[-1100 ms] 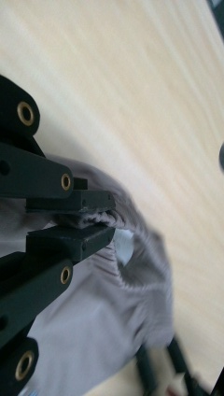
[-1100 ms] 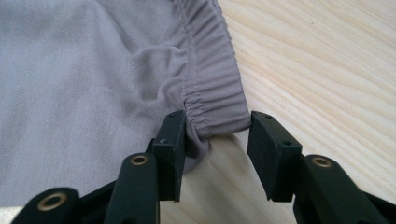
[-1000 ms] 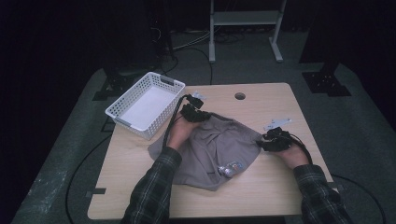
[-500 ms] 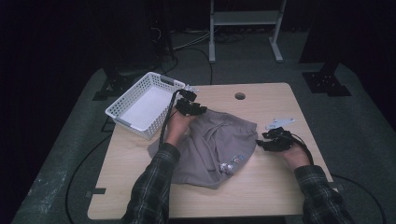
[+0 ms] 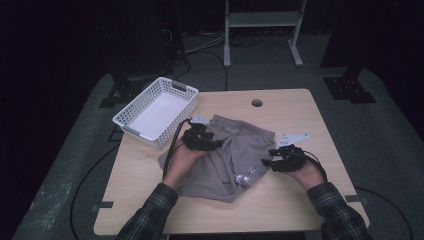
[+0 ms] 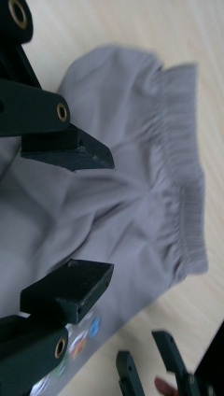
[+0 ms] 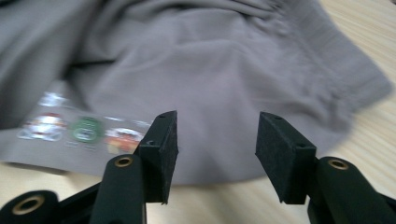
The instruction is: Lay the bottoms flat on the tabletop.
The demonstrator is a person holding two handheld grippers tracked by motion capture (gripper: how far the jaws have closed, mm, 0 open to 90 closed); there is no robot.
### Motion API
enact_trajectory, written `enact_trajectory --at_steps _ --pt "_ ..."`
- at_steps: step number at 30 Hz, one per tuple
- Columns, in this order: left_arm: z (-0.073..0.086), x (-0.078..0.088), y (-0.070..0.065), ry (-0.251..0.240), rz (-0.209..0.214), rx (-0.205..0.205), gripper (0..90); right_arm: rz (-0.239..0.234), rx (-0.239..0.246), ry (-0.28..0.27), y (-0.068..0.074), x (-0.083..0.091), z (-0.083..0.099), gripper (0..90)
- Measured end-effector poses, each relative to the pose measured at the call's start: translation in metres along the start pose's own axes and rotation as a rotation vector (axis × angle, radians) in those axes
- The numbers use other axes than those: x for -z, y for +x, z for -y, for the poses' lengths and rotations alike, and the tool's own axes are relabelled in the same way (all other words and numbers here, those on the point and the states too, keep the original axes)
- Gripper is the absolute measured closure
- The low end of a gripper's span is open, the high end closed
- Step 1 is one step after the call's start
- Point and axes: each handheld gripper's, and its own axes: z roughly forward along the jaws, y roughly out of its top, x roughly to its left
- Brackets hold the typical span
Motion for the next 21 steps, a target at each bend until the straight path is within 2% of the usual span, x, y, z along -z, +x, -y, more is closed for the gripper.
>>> enact_trajectory --at_steps 7,11,16,21 --pt "0.021 0.013 -0.023 -0.002 0.030 -0.006 38.9 -0.076 0.038 -0.004 0.031 -0.002 -0.001 44.5" --pt "0.031 0.014 -0.038 0.012 0.064 -0.019 38.0 -0.110 0.050 -0.006 0.045 -0.002 -0.001 44.0" --pt "0.040 0.006 -0.054 0.043 0.098 -0.026 37.2 -0.132 0.076 0.008 0.056 -0.006 -0.001 43.9" --pt "0.046 0.000 -0.067 0.061 0.130 -0.039 37.2 -0.143 0.091 0.020 0.059 -0.010 0.000 44.3"
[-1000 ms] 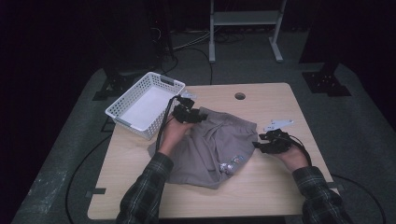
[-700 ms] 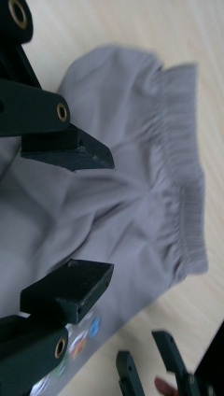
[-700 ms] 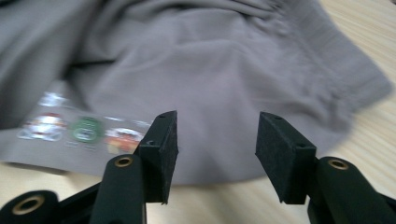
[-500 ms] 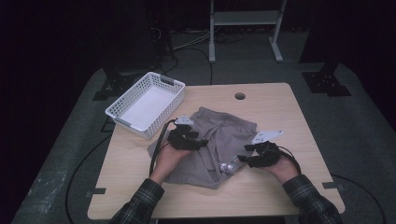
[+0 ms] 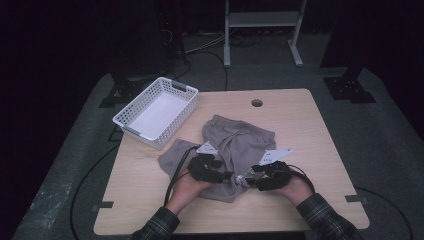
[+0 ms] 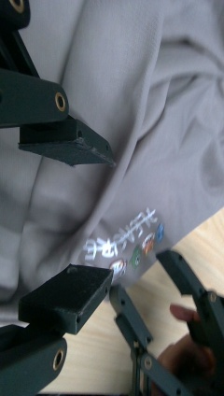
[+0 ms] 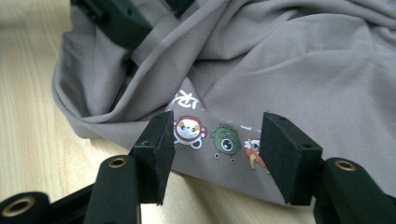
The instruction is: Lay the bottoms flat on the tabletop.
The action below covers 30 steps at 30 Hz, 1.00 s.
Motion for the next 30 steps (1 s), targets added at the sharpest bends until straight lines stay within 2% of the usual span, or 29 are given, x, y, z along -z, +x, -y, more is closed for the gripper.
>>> enact_trajectory --at_steps 5,8,10,12,14,17,21,24,28,30 --pt "0.004 -0.006 -0.011 0.023 0.023 -0.007 37.2 -0.018 0.002 -0.005 0.002 0.001 0.000 44.1" --pt "0.006 -0.010 -0.012 0.050 0.005 -0.026 38.8 -0.031 0.010 0.002 0.008 -0.001 0.000 43.7" --pt "0.006 -0.013 -0.011 0.056 0.006 -0.022 42.7 -0.033 0.027 0.025 0.012 -0.004 0.001 43.6" --pt "0.007 -0.014 -0.011 0.076 -0.001 -0.032 50.6 -0.025 0.044 0.048 0.014 -0.008 0.001 43.9" --pt "0.008 -0.016 -0.010 0.107 -0.011 -0.059 59.6 -0.023 0.047 0.065 0.013 -0.012 0.002 45.9" --pt "0.007 -0.018 -0.009 0.124 -0.006 -0.076 74.2 -0.014 0.057 0.089 0.012 -0.016 0.003 51.4" --pt "0.007 -0.019 -0.008 0.137 0.007 -0.081 86.3 -0.009 0.067 0.091 0.010 -0.016 0.003 59.9" --pt "0.006 -0.020 -0.008 0.146 0.005 -0.088 88.4 -0.013 0.066 0.092 0.009 -0.016 0.003 69.1" --pt "0.005 -0.017 -0.008 0.123 0.012 -0.086 88.5 -0.012 0.072 0.089 0.008 -0.014 0.003 86.5" --pt "0.004 -0.014 -0.008 0.114 0.013 -0.086 88.5 -0.005 0.064 0.078 0.007 -0.012 0.002 87.6"
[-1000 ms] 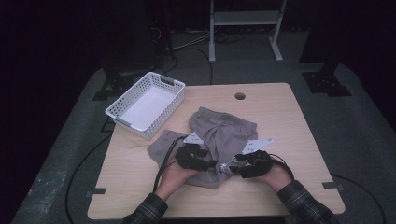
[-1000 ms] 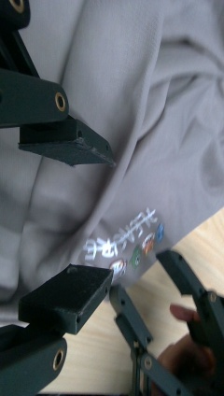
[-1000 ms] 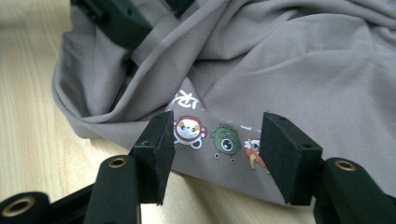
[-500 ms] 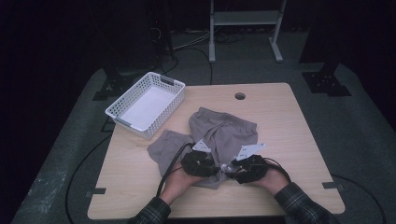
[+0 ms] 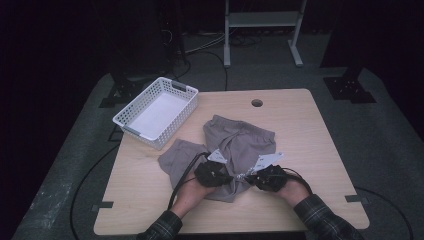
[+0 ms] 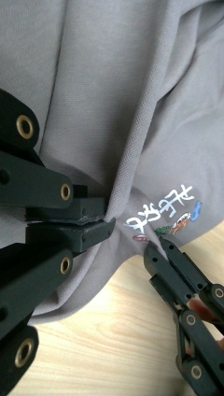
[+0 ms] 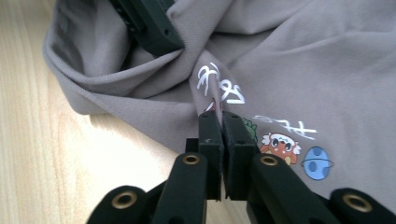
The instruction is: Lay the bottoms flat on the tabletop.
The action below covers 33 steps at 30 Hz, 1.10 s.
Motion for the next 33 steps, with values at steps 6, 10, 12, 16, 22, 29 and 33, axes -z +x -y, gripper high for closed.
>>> enact_trajectory --at_steps 6,10,12,16,22,29,33 --pt "-0.003 0.006 0.002 -0.054 -0.002 0.000 88.6 0.008 -0.014 -0.021 -0.006 0.005 0.000 87.7" --pt "-0.006 0.011 0.004 -0.095 -0.019 -0.002 88.6 0.010 -0.028 -0.030 -0.011 0.009 -0.001 87.8" --pt "-0.008 0.015 0.007 -0.112 -0.029 0.004 88.7 0.009 -0.041 -0.034 -0.014 0.011 -0.001 87.8" --pt "-0.007 0.024 0.017 -0.140 -0.050 0.024 88.7 0.028 -0.052 -0.043 -0.021 0.015 0.000 87.8" --pt "-0.004 0.036 0.031 -0.180 -0.074 0.061 88.7 0.066 -0.078 -0.062 -0.034 0.024 0.002 87.8" --pt "0.001 0.050 0.044 -0.210 -0.105 0.098 88.7 0.104 -0.109 -0.077 -0.048 0.034 0.007 87.8" --pt "0.006 0.059 0.054 -0.222 -0.124 0.125 88.7 0.129 -0.136 -0.082 -0.060 0.041 0.012 87.7"
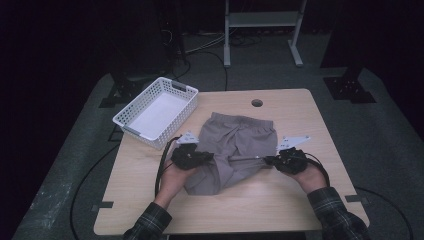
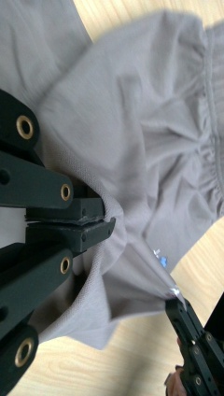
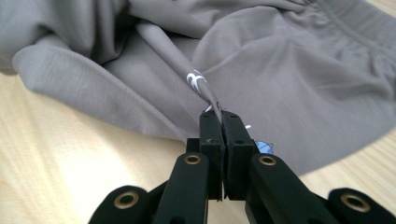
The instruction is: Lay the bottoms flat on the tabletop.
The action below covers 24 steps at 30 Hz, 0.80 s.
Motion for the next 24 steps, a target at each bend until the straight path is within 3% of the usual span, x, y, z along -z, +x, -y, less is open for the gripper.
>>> enact_trajectory --at_steps 17,24 --pt "0.011 0.023 0.035 -0.027 -0.064 0.096 88.7 0.082 -0.100 0.004 -0.047 0.013 0.015 87.7" --pt "0.014 0.029 0.045 -0.021 -0.099 0.111 88.9 0.122 -0.139 0.016 -0.070 0.016 0.024 87.8"
